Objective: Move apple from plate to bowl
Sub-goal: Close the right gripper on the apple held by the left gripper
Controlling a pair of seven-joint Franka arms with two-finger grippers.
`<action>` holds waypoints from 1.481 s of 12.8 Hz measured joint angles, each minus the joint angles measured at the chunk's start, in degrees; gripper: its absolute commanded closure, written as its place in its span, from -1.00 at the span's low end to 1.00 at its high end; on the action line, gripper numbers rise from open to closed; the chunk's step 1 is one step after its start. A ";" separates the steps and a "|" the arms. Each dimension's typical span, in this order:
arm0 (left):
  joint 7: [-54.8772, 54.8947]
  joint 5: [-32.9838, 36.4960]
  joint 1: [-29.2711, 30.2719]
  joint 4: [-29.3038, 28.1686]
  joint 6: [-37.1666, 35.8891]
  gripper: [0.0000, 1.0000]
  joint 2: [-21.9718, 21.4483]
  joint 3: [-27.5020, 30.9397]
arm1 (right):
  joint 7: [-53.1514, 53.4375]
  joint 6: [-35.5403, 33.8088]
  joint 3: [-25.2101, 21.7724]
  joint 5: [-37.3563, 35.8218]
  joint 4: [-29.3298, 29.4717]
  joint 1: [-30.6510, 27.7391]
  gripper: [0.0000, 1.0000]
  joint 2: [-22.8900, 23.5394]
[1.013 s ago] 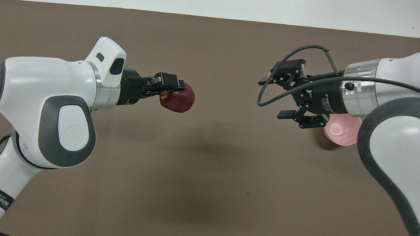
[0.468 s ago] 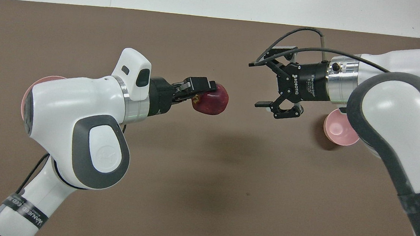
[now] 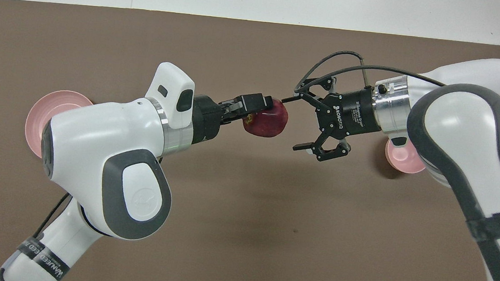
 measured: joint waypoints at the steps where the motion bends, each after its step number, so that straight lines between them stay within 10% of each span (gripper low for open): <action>1: 0.00 0.00 0.00 0.01 0.06 1.00 -0.01 -0.21 | 0.00 -0.78 0.00 0.07 0.00 -0.36 -1.00 0.00; 14: -1.07 -0.06 0.01 0.13 0.95 1.00 -0.51 -1.96 | 0.00 1.30 0.14 4.16 0.65 1.69 -1.00 0.01; 17: -1.16 -0.06 0.02 0.13 1.28 1.00 -0.51 -1.88 | -0.49 1.32 0.11 4.15 0.59 1.85 1.00 0.02; 19: -1.16 -0.06 0.02 0.12 1.29 1.00 -0.49 -1.85 | -0.54 1.26 0.09 4.15 0.60 1.80 1.00 0.02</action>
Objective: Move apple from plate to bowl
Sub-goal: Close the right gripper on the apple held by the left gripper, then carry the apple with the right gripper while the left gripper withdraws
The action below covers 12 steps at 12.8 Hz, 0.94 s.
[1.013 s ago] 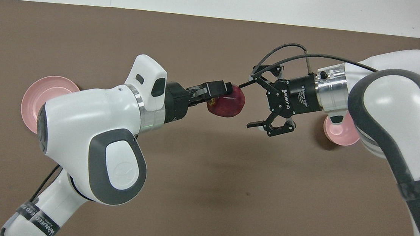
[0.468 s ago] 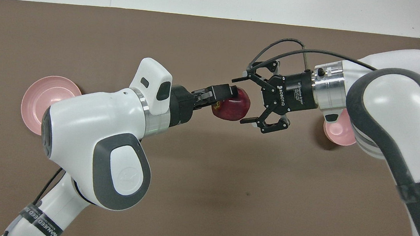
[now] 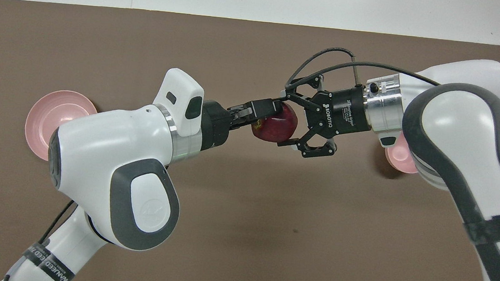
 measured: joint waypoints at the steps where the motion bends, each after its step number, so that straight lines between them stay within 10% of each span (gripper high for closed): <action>1: 0.00 0.00 0.00 0.00 0.00 1.00 0.00 -0.01 | 0.00 -0.08 0.00 0.00 0.00 -0.02 1.00 0.00; 3: -0.19 0.00 0.00 0.00 -0.01 1.00 0.00 -0.14 | -0.23 -0.58 -0.01 0.00 0.01 -0.24 1.00 0.00; 6: -0.47 -0.06 -0.03 0.12 -0.03 -0.78 0.00 -0.65 | -2.94 -2.44 0.01 0.00 0.08 -1.17 1.00 0.00; 7: -0.57 -0.08 -0.10 0.24 -0.03 -1.00 0.04 -0.91 | -4.49 -3.60 0.01 -0.02 0.12 -1.79 1.00 0.00; 12: -0.54 1.41 0.00 0.35 -0.06 -1.00 -0.08 -0.08 | -10.92 -6.36 -0.40 -3.59 0.13 -6.56 1.00 0.03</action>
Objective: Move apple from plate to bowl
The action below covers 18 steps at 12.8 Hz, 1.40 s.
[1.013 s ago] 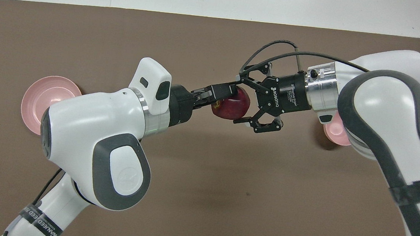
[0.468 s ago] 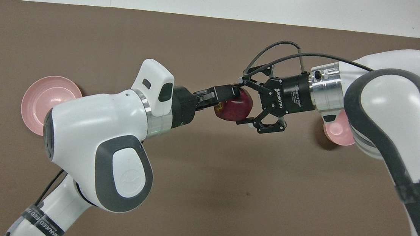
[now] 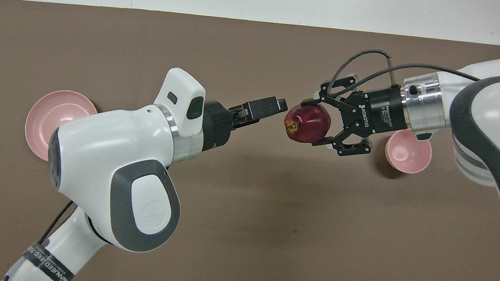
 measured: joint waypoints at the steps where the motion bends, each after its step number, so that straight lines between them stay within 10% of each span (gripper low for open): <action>1: 0.00 1.82 0.18 0.00 -0.25 -1.00 0.01 0.23 | -2.25 -0.49 -0.04 -2.55 0.02 -0.63 1.00 0.02; 12: 0.12 47.49 20.19 10.21 -36.56 -1.00 0.03 1.79 | -40.78 4.59 -0.39 -45.79 -2.23 -6.59 1.00 0.78; 18: 0.50 52.29 26.74 24.60 -60.85 -1.00 -2.08 2.54 | -58.60 15.23 -0.49 -52.57 -9.26 -12.17 1.00 2.23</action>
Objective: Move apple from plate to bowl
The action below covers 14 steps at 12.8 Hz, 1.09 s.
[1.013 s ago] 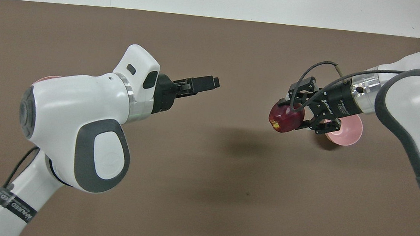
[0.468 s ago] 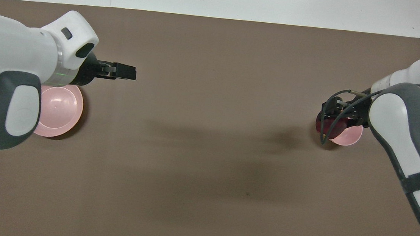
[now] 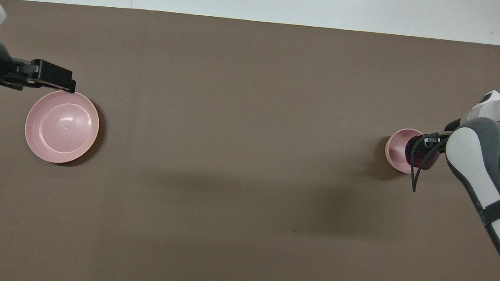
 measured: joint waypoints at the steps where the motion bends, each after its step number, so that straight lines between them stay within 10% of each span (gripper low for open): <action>1: 0.00 0.02 0.35 0.68 -1.56 -1.00 -0.50 0.02 | -0.65 0.80 0.00 -0.16 -0.66 -0.08 1.00 0.14; 7: 0.00 2.39 -0.52 2.00 -5.69 -1.00 -0.97 1.12 | 0.31 3.03 0.34 -0.19 -0.91 0.43 1.00 0.17; 14: 7.99 2.75 -10.30 4.89 -10.66 -1.00 -2.89 16.05 | 0.77 3.66 0.35 -0.19 -0.92 0.67 1.00 1.98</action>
